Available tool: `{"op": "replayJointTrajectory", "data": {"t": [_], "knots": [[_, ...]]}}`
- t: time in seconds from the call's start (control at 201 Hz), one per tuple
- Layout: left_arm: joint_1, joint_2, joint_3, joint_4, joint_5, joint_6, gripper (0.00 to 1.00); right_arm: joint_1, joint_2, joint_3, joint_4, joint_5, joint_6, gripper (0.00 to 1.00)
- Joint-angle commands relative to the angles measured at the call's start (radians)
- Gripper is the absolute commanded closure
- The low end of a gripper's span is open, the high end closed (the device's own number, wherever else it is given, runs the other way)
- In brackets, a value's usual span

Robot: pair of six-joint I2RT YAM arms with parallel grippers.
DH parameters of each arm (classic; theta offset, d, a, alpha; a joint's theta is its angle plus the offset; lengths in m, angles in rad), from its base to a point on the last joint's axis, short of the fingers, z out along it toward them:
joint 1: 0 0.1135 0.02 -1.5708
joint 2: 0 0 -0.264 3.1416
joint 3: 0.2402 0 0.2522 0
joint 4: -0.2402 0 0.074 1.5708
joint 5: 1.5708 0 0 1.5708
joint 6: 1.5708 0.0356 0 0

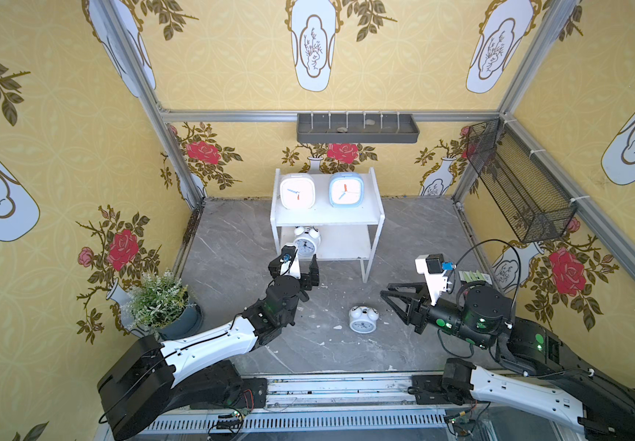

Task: Place the alarm clocks on the shelf by style
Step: Place the alarm on the shelf.

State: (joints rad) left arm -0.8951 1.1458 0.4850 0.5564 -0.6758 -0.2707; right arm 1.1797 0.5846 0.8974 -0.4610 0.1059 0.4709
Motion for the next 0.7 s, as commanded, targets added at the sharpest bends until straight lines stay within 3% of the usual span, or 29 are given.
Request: {"op": "replayJointTrajectory", "data": {"t": [0.0, 0.08, 0.204, 0.383, 0.697], "knots": [[-0.001, -0.02, -0.024, -0.006, 0.054, -0.021, 0.29, 0.001, 0.002, -0.008, 0.062, -0.006, -0.003, 0.6], [-0.001, -0.021, -0.025, 0.002, 0.097, -0.01, 0.52, 0.0, 0.006, -0.014, 0.068, -0.011, -0.004, 0.62], [0.003, 0.011, -0.011, 0.05, 0.168, 0.03, 0.65, 0.001, 0.007, -0.022, 0.074, -0.013, -0.003, 0.62], [0.038, 0.051, 0.01, 0.096, 0.283, 0.031, 0.66, 0.0, 0.002, -0.022, 0.067, -0.017, 0.001, 0.63], [0.076, 0.066, 0.052, 0.102, 0.351, 0.045, 0.64, 0.0, -0.003, -0.03, 0.066, -0.017, 0.003, 0.63]]}}
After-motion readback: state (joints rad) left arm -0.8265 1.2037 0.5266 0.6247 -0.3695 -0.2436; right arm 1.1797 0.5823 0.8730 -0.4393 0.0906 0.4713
